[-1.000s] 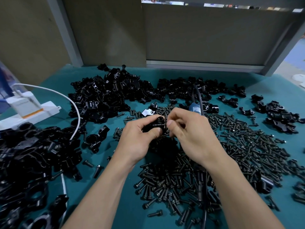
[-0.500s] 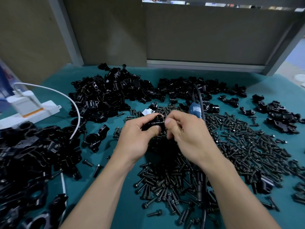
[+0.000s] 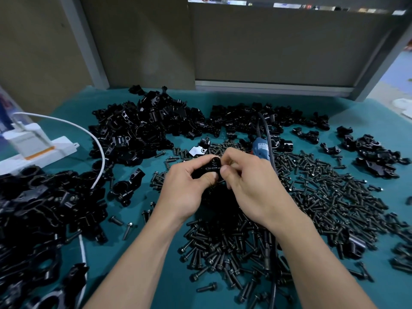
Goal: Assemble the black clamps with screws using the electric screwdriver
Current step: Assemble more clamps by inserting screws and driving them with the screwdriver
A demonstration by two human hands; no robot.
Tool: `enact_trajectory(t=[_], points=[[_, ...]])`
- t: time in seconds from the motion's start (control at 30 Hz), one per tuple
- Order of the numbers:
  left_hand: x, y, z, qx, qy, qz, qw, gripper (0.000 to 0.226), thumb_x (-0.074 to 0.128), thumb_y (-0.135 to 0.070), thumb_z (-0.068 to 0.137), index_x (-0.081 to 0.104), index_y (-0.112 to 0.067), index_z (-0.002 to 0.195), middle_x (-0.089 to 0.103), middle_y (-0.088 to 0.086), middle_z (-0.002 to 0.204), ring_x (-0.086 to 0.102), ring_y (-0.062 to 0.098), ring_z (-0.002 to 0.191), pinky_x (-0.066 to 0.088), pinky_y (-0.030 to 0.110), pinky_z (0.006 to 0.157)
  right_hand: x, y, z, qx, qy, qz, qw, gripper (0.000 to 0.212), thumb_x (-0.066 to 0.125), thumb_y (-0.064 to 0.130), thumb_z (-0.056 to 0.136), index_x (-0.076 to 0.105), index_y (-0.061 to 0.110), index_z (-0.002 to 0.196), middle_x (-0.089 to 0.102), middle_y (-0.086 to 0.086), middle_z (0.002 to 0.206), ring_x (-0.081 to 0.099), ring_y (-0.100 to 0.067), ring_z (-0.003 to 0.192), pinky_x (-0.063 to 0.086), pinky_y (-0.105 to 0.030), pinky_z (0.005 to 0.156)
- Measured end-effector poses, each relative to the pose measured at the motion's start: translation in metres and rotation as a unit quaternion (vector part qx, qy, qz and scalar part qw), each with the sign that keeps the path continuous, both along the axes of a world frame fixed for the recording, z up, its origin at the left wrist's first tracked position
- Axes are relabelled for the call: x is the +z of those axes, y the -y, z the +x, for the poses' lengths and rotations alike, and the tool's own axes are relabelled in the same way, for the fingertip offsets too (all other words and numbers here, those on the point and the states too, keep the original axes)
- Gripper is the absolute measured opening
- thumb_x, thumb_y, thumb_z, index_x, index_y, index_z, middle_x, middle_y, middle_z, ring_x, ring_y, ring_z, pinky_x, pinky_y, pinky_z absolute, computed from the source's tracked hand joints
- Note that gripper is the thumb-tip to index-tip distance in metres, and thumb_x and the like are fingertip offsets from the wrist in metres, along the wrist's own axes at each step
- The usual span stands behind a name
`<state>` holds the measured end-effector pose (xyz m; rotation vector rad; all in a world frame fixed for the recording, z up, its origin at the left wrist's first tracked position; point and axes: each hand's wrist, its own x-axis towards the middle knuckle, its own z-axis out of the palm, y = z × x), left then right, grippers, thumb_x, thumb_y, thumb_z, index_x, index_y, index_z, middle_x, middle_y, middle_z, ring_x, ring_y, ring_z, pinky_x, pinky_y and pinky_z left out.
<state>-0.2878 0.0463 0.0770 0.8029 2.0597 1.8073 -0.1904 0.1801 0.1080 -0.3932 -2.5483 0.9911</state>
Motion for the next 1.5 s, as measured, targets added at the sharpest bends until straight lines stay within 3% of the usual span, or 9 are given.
enact_trajectory(t=[0.13,0.3,0.6,0.73,0.87,1.07,1.2,1.33,1.5], points=[[0.0,0.0,0.001,-0.003,0.001,-0.007,1.0,0.042,0.079,-0.014,0.092,0.075,-0.035,0.128,0.078,-0.015,0.116,0.071,-0.006,0.102,0.052,0.009,0.084,-0.003,0.001,-0.004,-0.046,-0.004,0.025,0.999,0.045,0.05,0.035,0.106,0.046,0.026,0.063,0.051,0.008,0.052,0.05,-0.009,0.058,0.033,-0.024,0.048],[0.001,0.0,0.003,0.002,-0.005,-0.011,1.0,0.041,0.079,-0.016,0.092,0.073,-0.043,0.122,0.076,-0.025,0.103,0.067,-0.017,0.092,0.048,0.001,0.073,-0.002,-0.003,-0.002,-0.022,-0.009,0.004,1.0,0.024,0.055,0.033,0.103,0.054,0.03,0.079,0.063,0.01,0.061,0.054,-0.01,0.055,0.041,-0.026,0.05],[0.001,-0.003,-0.001,0.024,0.057,0.043,0.997,0.045,0.073,-0.003,0.094,0.075,-0.044,0.112,0.076,-0.03,0.103,0.071,-0.007,0.095,0.054,0.011,0.081,0.013,-0.009,0.001,-0.142,-0.017,0.037,0.989,0.046,0.045,0.052,0.105,0.06,0.022,0.073,0.06,0.003,0.058,0.059,-0.016,0.059,0.046,-0.035,0.057],[-0.007,-0.001,-0.004,0.059,0.137,0.054,0.987,0.047,0.072,-0.009,0.096,0.066,-0.021,0.141,0.078,-0.009,0.112,0.072,0.005,0.086,0.054,0.033,0.101,0.015,-0.006,0.009,-0.259,0.135,0.133,0.947,0.031,0.063,0.046,0.097,0.059,0.015,0.097,0.061,-0.001,0.078,0.056,-0.025,0.069,0.045,-0.034,0.062],[-0.005,-0.002,-0.009,0.066,0.194,0.079,0.976,0.048,0.069,-0.01,0.099,0.061,-0.016,0.146,0.073,-0.001,0.125,0.068,0.005,0.074,0.056,0.02,0.075,0.02,-0.003,0.014,-0.297,0.275,0.134,0.905,0.059,0.073,0.062,0.086,0.044,0.014,0.103,0.04,0.002,0.075,0.048,-0.027,0.074,0.037,-0.033,0.062],[0.001,-0.007,-0.001,0.051,0.203,0.07,0.975,0.05,0.07,-0.012,0.099,0.058,-0.016,0.147,0.075,-0.001,0.117,0.067,0.004,0.073,0.054,0.021,0.078,0.031,-0.02,0.002,-0.269,0.35,0.036,0.896,0.053,0.084,0.049,0.076,0.059,0.01,0.102,0.06,-0.002,0.081,0.059,-0.018,0.063,0.038,-0.025,0.046],[0.002,-0.001,-0.003,0.048,0.207,0.068,0.975,0.05,0.071,-0.01,0.098,0.059,-0.015,0.146,0.075,0.0,0.117,0.07,0.008,0.078,0.056,0.022,0.078,0.023,-0.029,0.017,-0.321,0.184,-0.205,0.906,0.04,0.085,0.033,0.071,0.062,0.009,0.094,0.063,-0.006,0.081,0.061,-0.022,0.065,0.048,-0.029,0.053],[0.003,-0.002,-0.007,0.033,0.204,0.069,0.976,0.049,0.071,-0.008,0.098,0.059,-0.014,0.145,0.079,0.0,0.111,0.073,0.007,0.076,0.058,0.019,0.075,0.026,-0.03,0.022,-0.218,-0.091,-0.589,0.773,0.032,0.067,0.002,0.076,0.059,0.0,0.107,0.063,-0.01,0.074,0.06,-0.023,0.056,0.055,-0.032,0.054],[0.001,-0.005,-0.004,0.0,0.189,0.045,0.981,0.045,0.071,-0.008,0.097,0.063,-0.016,0.14,0.081,-0.005,0.102,0.075,0.009,0.078,0.057,0.016,0.073,0.045,-0.027,0.01,-0.068,-0.226,-0.72,0.653,0.044,0.066,-0.014,0.069,0.054,0.003,0.108,0.068,-0.018,0.081,0.076,-0.033,0.081,0.064,-0.049,0.073]])
